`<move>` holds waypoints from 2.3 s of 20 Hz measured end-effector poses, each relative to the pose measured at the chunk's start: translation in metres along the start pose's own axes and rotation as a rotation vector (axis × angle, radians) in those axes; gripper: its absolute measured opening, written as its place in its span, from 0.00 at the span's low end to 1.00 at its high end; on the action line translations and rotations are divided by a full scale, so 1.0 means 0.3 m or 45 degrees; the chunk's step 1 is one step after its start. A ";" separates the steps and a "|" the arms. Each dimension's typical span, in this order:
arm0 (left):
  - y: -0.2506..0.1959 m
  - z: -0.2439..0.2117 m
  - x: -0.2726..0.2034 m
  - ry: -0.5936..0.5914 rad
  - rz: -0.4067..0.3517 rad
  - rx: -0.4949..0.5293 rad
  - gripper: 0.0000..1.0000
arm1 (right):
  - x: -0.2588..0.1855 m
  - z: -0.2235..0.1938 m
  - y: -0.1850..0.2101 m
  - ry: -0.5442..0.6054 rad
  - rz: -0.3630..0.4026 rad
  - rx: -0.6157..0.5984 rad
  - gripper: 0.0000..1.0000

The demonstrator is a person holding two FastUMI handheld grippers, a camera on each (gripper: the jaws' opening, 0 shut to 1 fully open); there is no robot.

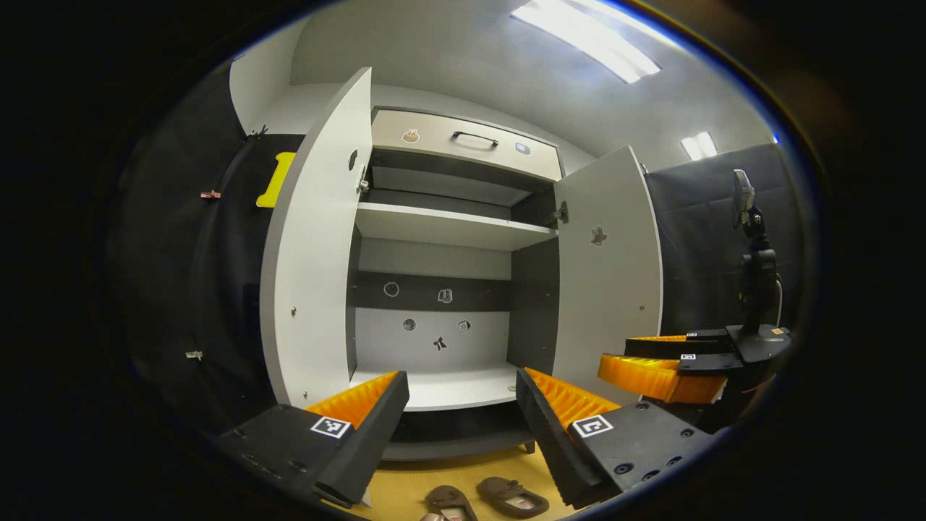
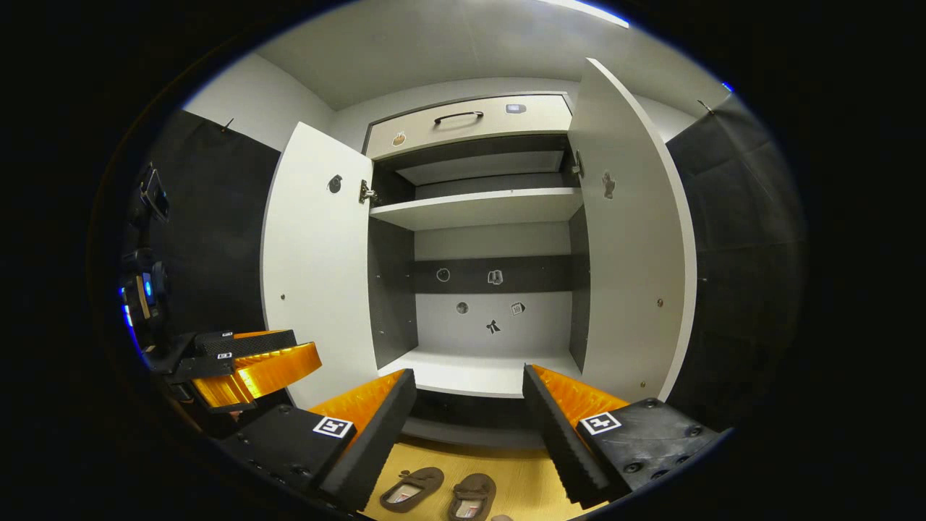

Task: Grab one shoe with the right hand and put it into the shoe cabinet, grab the other shoe with the left hand and put it into the shoe cabinet; then close the right door with the right hand and the left door with the left hand.

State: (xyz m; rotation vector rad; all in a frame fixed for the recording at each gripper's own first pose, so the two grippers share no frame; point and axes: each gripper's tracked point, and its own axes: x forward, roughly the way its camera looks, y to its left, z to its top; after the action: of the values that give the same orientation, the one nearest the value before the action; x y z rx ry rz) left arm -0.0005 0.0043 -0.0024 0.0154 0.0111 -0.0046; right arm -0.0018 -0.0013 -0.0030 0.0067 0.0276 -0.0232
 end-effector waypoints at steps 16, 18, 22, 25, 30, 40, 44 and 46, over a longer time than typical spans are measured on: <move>0.052 0.004 -0.044 -0.020 0.014 0.008 0.95 | -0.023 -0.131 0.017 0.094 -0.040 -0.068 0.98; 0.078 -0.004 -0.047 -0.019 0.012 0.013 0.95 | -0.027 -0.186 0.029 0.135 -0.058 -0.090 0.98; 0.132 -0.004 -0.046 -0.028 0.001 0.027 0.95 | -0.028 -0.305 0.057 0.210 -0.084 -0.091 0.98; 0.160 -0.006 -0.047 -0.036 -0.020 0.024 0.95 | -0.031 -0.426 0.073 0.289 -0.116 -0.068 0.98; 0.190 -0.018 -0.049 -0.038 -0.047 0.020 0.95 | -0.052 -0.650 0.081 0.445 -0.156 -0.014 0.98; 0.205 -0.064 -0.020 -0.026 -0.046 0.010 0.95 | -0.046 -1.098 0.079 0.720 -0.172 0.082 0.98; 0.216 -0.089 0.006 -0.031 -0.037 0.003 0.95 | -0.042 -1.273 0.063 0.830 -0.174 0.130 0.94; 0.214 -0.101 0.014 -0.035 -0.031 0.009 0.95 | -0.035 -1.350 0.061 0.877 -0.172 0.137 0.88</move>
State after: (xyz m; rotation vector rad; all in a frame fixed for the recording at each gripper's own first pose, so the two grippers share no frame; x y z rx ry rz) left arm 0.0035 0.0690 -0.0316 0.0221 -0.0159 -0.0288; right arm -0.0229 0.0200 -0.4075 0.1203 0.7160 -0.1569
